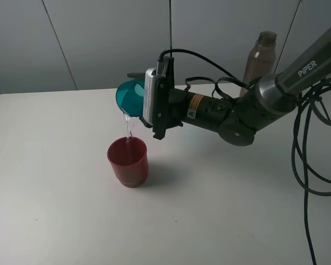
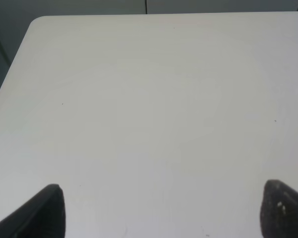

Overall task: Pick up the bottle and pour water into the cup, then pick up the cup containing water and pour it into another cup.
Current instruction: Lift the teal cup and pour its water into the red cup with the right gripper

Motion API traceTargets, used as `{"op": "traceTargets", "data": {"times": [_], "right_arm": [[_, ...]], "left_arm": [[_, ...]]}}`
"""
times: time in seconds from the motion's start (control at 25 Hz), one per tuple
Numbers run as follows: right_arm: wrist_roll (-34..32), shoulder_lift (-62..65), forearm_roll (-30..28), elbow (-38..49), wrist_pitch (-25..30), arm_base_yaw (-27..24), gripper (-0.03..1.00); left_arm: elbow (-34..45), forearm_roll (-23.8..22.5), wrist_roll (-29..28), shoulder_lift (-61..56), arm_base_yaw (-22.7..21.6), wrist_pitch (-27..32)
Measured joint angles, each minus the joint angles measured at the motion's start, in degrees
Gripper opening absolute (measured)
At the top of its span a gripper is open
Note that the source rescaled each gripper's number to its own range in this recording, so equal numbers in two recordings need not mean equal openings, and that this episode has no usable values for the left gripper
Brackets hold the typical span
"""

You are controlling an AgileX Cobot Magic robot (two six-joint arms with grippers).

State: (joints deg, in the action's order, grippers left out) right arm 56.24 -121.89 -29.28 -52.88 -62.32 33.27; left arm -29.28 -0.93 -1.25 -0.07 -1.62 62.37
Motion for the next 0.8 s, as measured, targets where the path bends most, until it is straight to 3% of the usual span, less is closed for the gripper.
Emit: {"op": "traceTargets", "data": {"times": [0.8], "right_arm": [[16.5,0.0,0.2,0.0,-3.8,0.0,0.06]], "left_arm": [[0.0,0.0,0.0,0.0,0.0,0.0]]}}
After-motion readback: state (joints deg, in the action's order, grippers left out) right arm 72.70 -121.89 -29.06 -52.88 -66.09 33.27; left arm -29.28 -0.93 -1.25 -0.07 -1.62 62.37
